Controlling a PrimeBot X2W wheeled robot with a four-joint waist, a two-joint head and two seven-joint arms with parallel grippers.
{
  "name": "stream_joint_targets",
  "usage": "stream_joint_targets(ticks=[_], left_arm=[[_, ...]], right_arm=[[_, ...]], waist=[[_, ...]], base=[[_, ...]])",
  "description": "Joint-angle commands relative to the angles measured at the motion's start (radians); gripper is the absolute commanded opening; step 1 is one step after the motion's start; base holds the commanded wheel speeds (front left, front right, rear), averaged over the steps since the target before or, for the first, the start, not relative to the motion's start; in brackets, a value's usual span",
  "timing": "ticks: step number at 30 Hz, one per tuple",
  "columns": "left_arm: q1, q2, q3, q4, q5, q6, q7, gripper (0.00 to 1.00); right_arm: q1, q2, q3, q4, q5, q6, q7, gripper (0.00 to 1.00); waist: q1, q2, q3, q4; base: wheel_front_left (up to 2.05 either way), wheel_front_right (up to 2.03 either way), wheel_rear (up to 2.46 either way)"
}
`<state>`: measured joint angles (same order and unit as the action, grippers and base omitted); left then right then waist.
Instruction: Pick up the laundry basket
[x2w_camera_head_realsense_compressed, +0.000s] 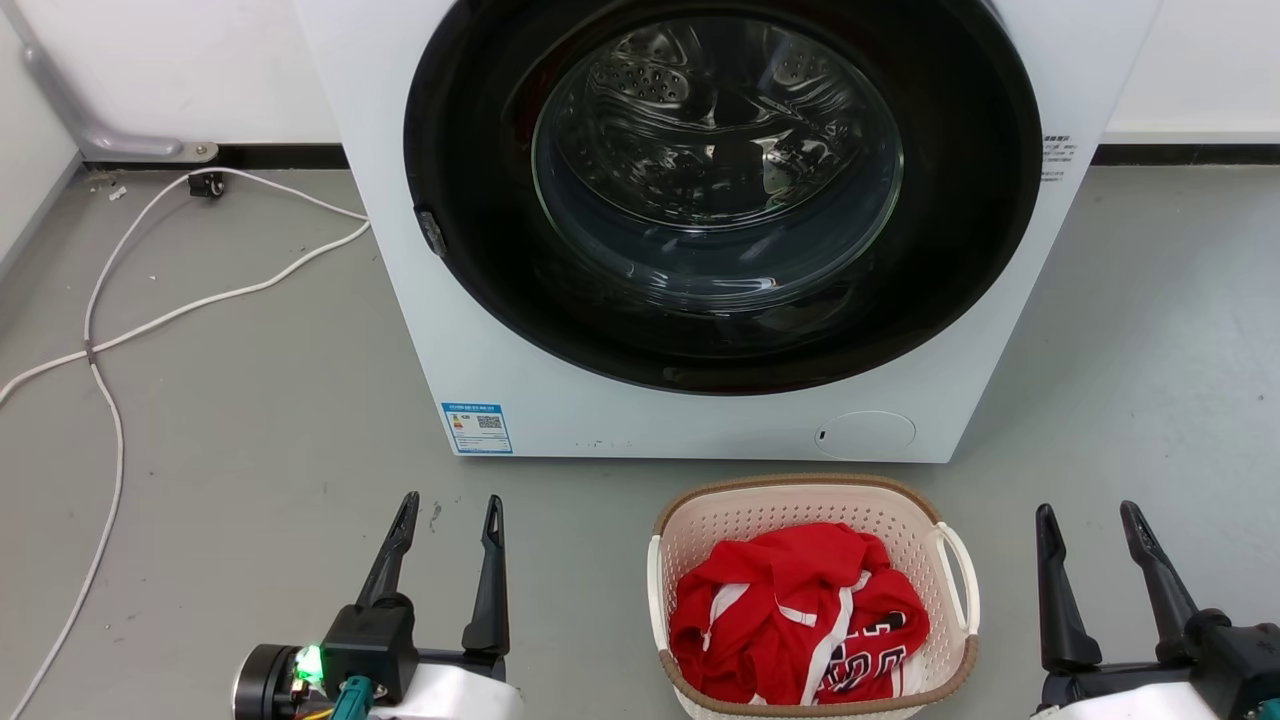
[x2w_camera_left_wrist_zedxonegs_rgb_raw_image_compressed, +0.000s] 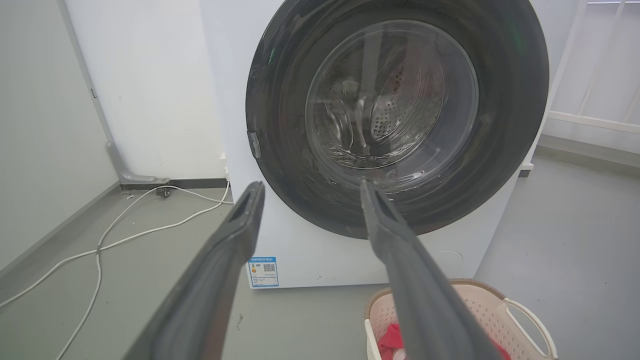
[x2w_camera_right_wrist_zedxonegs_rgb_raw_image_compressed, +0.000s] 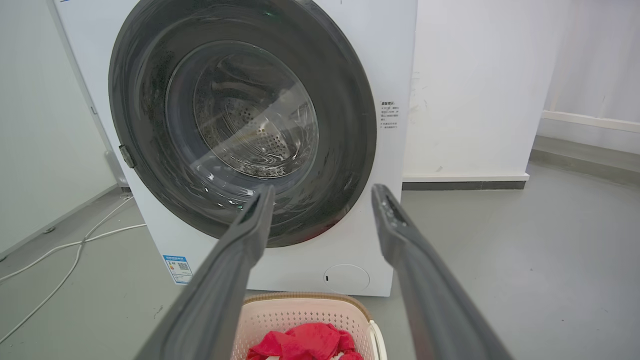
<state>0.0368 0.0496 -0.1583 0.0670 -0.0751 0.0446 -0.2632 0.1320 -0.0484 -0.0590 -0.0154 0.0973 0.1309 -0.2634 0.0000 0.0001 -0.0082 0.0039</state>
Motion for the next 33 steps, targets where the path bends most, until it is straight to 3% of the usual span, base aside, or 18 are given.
stream_joint_targets(ticks=[1,33], left_arm=[[0.008,0.001,0.0,0.002,-0.006,0.002,-0.002,1.0],[0.012,0.001,0.003,0.001,-0.007,0.011,-0.002,1.0]], right_arm=[[0.004,-0.003,-0.002,0.003,0.008,0.0,-0.002,1.0],[0.001,-0.003,0.0,-0.002,0.023,0.0,-0.002,1.0]], waist=[[0.0,-0.0001,0.0,0.0],[0.0,-0.0001,0.003,-0.004]], base=[[0.0,0.0,0.0],[0.0,0.0,0.0]])
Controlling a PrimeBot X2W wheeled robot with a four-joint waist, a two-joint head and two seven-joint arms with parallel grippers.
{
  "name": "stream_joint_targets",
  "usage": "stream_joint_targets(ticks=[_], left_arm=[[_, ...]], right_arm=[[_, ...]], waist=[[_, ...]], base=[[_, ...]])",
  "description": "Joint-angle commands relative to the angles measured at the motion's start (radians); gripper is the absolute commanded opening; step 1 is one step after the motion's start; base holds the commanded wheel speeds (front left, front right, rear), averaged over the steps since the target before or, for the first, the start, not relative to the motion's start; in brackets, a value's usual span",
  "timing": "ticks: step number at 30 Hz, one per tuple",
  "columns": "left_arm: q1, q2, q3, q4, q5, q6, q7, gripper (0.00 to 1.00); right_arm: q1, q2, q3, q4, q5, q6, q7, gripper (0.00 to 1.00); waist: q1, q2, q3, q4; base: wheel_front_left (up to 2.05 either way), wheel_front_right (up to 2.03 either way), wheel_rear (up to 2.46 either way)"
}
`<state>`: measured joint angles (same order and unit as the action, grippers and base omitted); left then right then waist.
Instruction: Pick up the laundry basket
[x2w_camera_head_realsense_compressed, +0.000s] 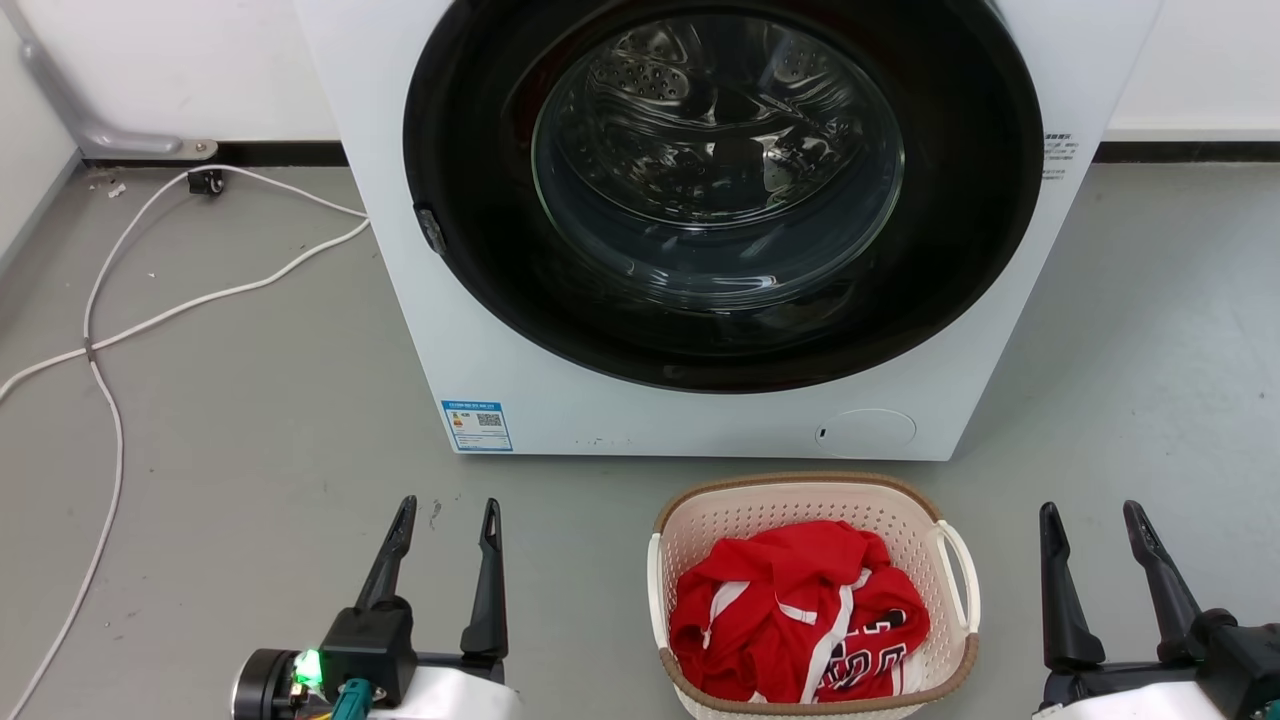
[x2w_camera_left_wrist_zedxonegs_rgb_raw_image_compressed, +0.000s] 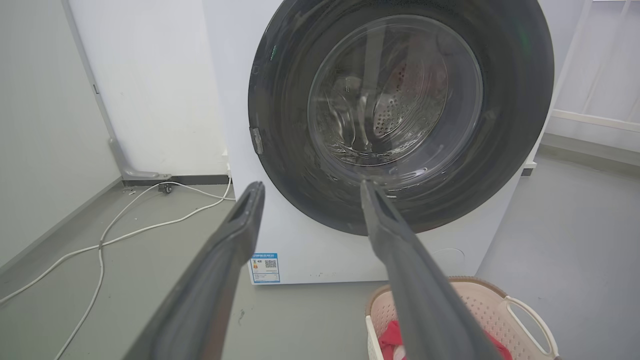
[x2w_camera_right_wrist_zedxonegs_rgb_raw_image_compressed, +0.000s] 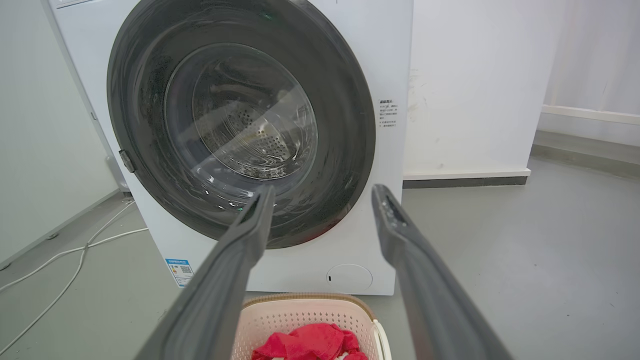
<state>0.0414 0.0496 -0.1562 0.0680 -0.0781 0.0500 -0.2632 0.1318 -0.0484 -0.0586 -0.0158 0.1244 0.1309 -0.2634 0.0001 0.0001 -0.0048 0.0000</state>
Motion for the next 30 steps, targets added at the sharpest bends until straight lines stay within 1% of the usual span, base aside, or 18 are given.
stream_joint_targets(ticks=[1,8,13,21,30], left_arm=[[0.006,0.001,0.0,0.003,-0.005,0.005,-0.002,1.0],[-0.054,0.001,-0.049,0.039,-0.007,-0.029,-0.002,1.0],[-0.114,0.001,-0.079,0.089,-0.015,-0.051,-0.002,1.0],[-0.273,0.001,-0.119,0.245,-0.032,-0.091,-0.002,1.0],[-0.477,0.001,-0.168,0.446,-0.047,-0.112,-0.002,1.0]], right_arm=[[0.0,-0.003,-0.002,0.0,-0.004,0.0,-0.002,1.0],[-0.04,-0.003,-0.041,0.046,-0.051,0.0,-0.002,1.0],[-0.091,-0.003,-0.072,0.09,-0.101,0.0,-0.002,1.0],[-0.232,-0.003,-0.119,0.184,-0.179,0.0,-0.002,1.0],[-0.404,-0.002,-0.174,0.282,-0.262,0.0,-0.002,1.0]], waist=[[-0.0001,-0.0001,0.001,-0.001],[-0.0001,-0.0001,0.034,-0.01],[-0.0001,-0.0001,0.082,-0.019],[-0.0001,-0.0001,0.227,-0.046],[-0.0001,-0.0001,0.416,-0.073]], base=[[0.0,0.0,0.0],[0.0,0.0,0.0],[0.0,0.0,0.0],[0.0,0.0,0.0],[0.0,0.0,0.0]])
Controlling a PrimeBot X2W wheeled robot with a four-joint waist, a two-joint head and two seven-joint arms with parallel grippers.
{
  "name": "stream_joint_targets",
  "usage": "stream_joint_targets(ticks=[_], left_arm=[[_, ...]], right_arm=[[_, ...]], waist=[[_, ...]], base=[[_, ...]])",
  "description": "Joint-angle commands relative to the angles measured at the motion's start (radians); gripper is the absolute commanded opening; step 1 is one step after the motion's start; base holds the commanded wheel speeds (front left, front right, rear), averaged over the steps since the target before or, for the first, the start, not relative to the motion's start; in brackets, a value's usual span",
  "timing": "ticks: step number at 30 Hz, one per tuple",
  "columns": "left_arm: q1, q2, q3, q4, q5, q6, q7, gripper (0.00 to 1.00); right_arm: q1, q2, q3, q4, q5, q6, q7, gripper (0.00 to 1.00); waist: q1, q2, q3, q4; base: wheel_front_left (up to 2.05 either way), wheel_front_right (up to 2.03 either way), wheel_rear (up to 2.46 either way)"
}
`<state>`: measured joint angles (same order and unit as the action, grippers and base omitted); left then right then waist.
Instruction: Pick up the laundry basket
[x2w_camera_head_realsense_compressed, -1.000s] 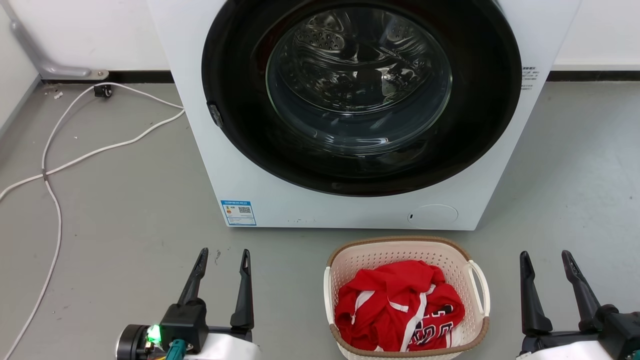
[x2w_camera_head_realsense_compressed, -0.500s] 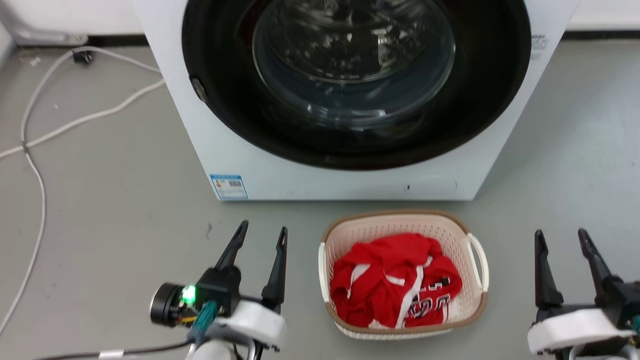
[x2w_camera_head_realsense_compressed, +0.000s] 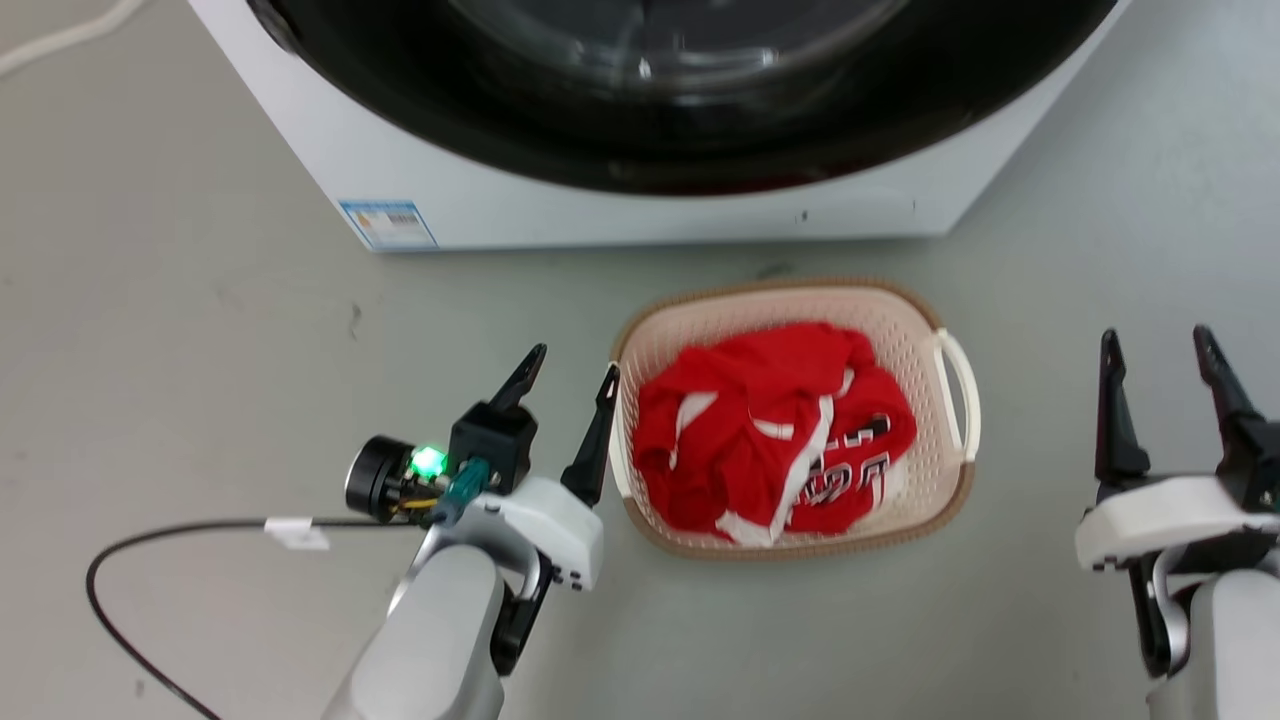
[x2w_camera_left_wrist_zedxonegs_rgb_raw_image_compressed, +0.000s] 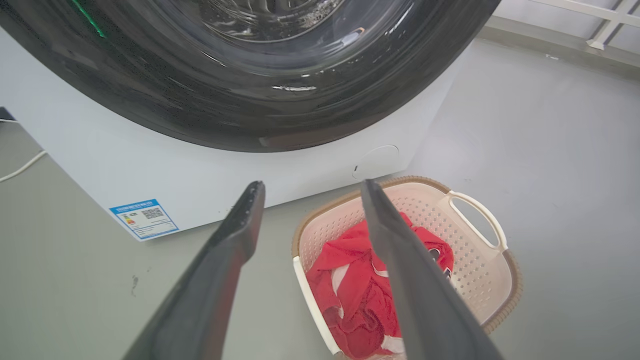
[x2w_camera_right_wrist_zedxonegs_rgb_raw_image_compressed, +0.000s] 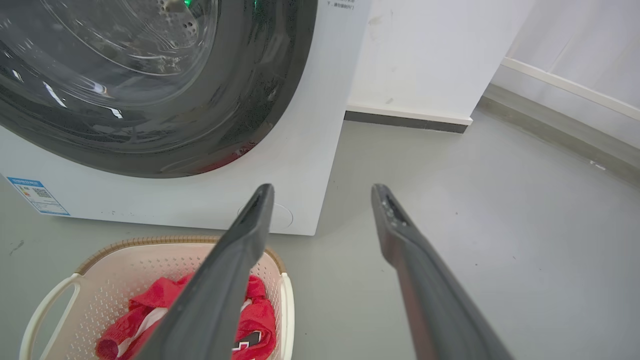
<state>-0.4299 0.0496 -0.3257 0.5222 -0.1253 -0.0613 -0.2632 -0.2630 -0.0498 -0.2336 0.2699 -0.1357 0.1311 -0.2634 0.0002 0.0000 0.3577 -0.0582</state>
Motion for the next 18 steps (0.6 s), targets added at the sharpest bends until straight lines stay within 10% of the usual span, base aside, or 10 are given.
stream_joint_targets(ticks=[1,18], left_arm=[[-0.023,0.001,-0.006,0.022,-0.006,-0.003,-0.002,1.0],[-0.313,0.001,-0.07,0.346,-0.044,-0.005,-0.002,1.0]], right_arm=[[-0.025,-0.001,-0.005,0.008,-0.01,-0.001,-0.002,1.0],[-0.262,-0.001,-0.053,0.218,-0.115,-0.001,-0.002,1.0]], waist=[[-0.0002,0.0,0.073,-0.017],[-0.0002,0.0,0.377,-0.05]], base=[[0.0,0.0,0.0],[0.0,0.0,0.0]])
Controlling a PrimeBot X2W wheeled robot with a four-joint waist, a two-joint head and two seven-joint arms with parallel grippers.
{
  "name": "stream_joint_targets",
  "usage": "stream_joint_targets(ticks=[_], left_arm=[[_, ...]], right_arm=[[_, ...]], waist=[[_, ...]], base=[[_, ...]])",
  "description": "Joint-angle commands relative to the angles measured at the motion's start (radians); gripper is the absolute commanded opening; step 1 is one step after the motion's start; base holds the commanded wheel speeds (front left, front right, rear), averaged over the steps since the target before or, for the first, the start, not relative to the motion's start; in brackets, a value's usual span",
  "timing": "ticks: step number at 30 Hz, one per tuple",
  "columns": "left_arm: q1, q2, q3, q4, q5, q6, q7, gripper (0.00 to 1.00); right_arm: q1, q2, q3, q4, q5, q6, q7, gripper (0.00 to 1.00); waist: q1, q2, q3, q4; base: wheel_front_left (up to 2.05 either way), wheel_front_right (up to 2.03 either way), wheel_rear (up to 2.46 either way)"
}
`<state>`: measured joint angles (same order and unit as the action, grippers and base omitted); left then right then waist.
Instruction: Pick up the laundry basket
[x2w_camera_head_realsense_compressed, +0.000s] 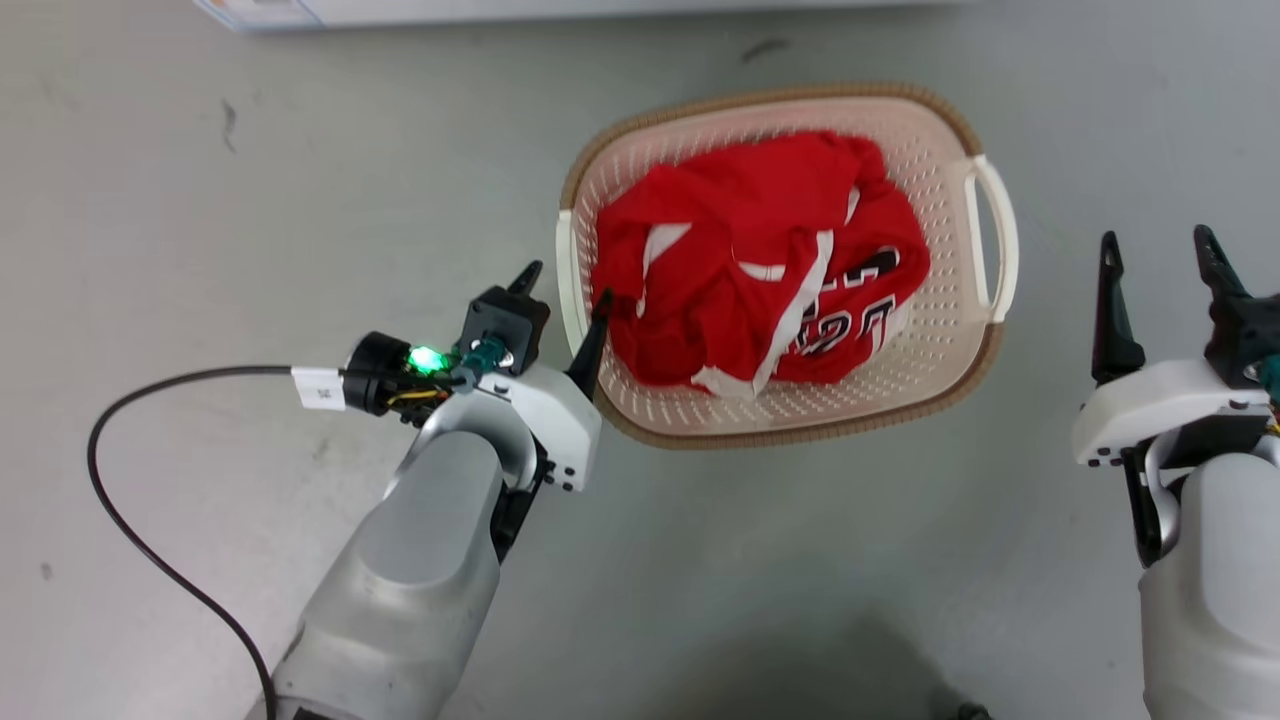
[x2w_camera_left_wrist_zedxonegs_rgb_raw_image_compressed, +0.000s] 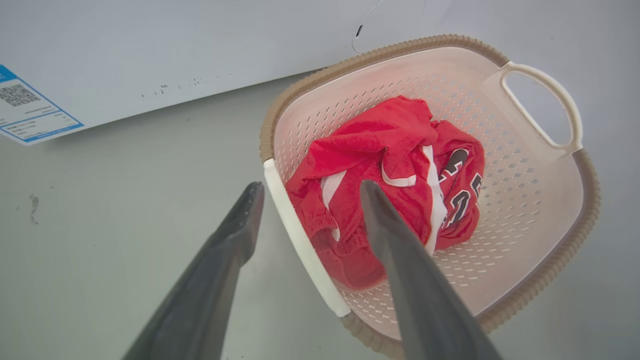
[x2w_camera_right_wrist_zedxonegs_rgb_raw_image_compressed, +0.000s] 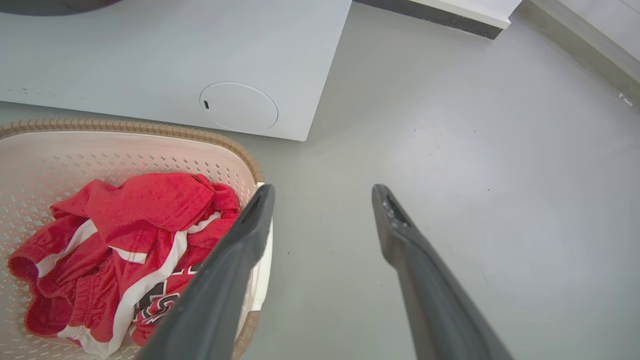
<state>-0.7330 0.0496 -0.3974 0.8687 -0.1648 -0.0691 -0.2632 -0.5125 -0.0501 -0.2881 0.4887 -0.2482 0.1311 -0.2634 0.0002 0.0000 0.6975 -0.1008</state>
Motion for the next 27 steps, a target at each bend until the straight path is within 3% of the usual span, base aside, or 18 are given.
stream_joint_targets(ticks=[1,12,27], left_arm=[[-0.021,0.001,0.003,0.011,-0.005,0.005,-0.002,1.0],[-0.108,0.001,0.022,0.081,-0.006,0.017,-0.002,1.0],[-0.158,0.004,-0.031,0.119,-0.046,0.02,0.0,1.0]], right_arm=[[-0.023,0.0,0.003,0.014,-0.01,-0.001,-0.002,1.0],[-0.132,-0.006,0.009,0.154,-0.075,-0.001,-0.002,1.0],[-0.269,-0.041,-0.02,0.345,-0.161,-0.001,-0.002,1.0]], waist=[[-0.0002,0.0,0.051,-0.007],[-0.0002,0.0,0.144,0.006],[-0.0002,0.0,0.234,0.027]], base=[[0.0,0.0,0.0],[0.0,0.0,0.0],[0.0,0.0,0.0]])
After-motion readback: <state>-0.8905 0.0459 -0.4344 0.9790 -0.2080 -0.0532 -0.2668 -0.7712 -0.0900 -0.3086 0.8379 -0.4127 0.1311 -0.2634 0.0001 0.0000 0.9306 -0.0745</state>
